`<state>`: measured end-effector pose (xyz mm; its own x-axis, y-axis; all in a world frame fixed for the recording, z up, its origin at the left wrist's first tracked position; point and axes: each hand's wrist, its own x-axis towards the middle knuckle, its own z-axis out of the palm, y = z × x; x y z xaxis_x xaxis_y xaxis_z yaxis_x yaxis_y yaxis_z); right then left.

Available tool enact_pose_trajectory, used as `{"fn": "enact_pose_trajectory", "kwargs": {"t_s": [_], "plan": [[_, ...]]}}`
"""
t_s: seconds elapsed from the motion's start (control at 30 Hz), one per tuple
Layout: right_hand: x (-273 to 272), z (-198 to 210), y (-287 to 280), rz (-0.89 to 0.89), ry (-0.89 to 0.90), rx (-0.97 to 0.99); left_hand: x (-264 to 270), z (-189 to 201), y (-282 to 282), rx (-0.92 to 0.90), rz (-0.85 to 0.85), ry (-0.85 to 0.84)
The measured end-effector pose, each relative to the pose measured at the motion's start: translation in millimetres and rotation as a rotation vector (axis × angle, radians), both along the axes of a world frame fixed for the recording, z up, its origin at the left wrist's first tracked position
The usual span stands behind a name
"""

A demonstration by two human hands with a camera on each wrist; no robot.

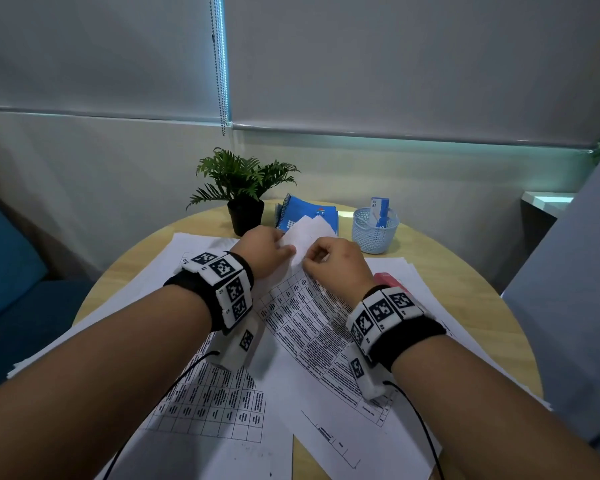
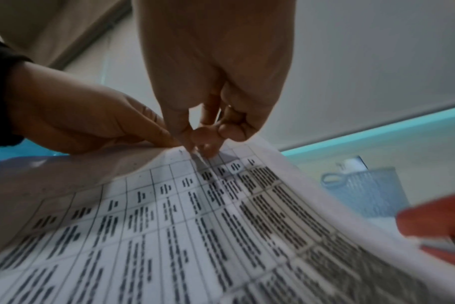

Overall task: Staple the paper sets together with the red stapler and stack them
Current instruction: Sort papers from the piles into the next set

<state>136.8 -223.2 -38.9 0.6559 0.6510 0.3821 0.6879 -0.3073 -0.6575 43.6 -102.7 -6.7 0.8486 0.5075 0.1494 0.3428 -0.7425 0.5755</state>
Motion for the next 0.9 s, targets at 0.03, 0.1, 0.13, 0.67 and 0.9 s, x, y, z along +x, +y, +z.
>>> {"fn": "enact_pose_trajectory", "kwargs": {"t_s": [0.03,0.1,0.13,0.67,0.9], "plan": [[0.4,2.9,-0.4,-0.004,-0.028,-0.026,0.8,-1.2,1.2,-0.004,-0.001,-0.004],[-0.5,7.6,0.0,0.003,-0.087,-0.079,2.2,-2.4,3.2,-0.014,-0.002,-0.019],[-1.0,8.4,0.5,0.006,-0.101,-0.094,2.5,-2.7,3.4,-0.013,-0.001,-0.024],[-2.5,-7.1,0.5,0.097,-0.158,-0.05,7.7,-4.2,2.7,0.062,0.028,0.122],[-1.7,14.5,7.2,0.037,-0.176,0.09,9.6,-26.6,8.7,0.192,-0.02,0.298]]}}
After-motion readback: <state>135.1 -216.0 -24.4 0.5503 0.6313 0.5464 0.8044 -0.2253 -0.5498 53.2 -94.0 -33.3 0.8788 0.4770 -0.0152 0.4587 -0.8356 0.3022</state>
